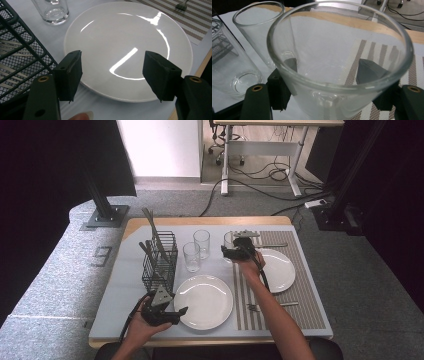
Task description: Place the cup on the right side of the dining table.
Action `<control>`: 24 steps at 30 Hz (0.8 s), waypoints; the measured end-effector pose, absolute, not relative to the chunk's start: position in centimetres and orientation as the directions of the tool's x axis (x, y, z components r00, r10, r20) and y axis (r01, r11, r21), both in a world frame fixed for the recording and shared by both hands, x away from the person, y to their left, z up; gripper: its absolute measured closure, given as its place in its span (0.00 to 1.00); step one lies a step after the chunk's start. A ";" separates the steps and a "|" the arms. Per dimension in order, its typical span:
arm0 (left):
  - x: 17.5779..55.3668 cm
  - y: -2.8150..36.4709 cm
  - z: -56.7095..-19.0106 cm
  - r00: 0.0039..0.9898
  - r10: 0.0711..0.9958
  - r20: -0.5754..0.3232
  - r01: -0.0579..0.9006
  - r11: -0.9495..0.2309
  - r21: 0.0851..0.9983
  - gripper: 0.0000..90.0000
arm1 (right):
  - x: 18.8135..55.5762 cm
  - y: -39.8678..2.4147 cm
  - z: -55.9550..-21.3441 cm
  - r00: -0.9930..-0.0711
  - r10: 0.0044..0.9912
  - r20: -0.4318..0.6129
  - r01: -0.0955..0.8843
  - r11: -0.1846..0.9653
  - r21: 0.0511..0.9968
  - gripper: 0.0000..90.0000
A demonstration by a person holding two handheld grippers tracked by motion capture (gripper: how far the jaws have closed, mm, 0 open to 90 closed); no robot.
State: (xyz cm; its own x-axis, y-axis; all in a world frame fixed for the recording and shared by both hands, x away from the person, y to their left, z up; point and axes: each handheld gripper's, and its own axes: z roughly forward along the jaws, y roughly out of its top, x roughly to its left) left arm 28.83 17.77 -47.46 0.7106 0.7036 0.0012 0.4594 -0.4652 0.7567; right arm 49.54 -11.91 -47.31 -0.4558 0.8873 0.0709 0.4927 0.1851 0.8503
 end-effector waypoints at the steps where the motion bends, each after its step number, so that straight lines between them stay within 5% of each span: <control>1: 28.8 17.8 -47.5 0.711 0.703 0.002 0.459 -0.466 0.756 0.36 | 49.6 -12.0 -47.3 -0.455 0.888 0.071 0.493 0.184 0.850 0.34; 24: 28.9 17.9 -47.5 0.712 0.702 0.001 0.459 -0.466 0.756 0.36 | 50.6 -12.9 -47.9 -0.413 0.908 0.070 0.510 0.166 0.844 0.34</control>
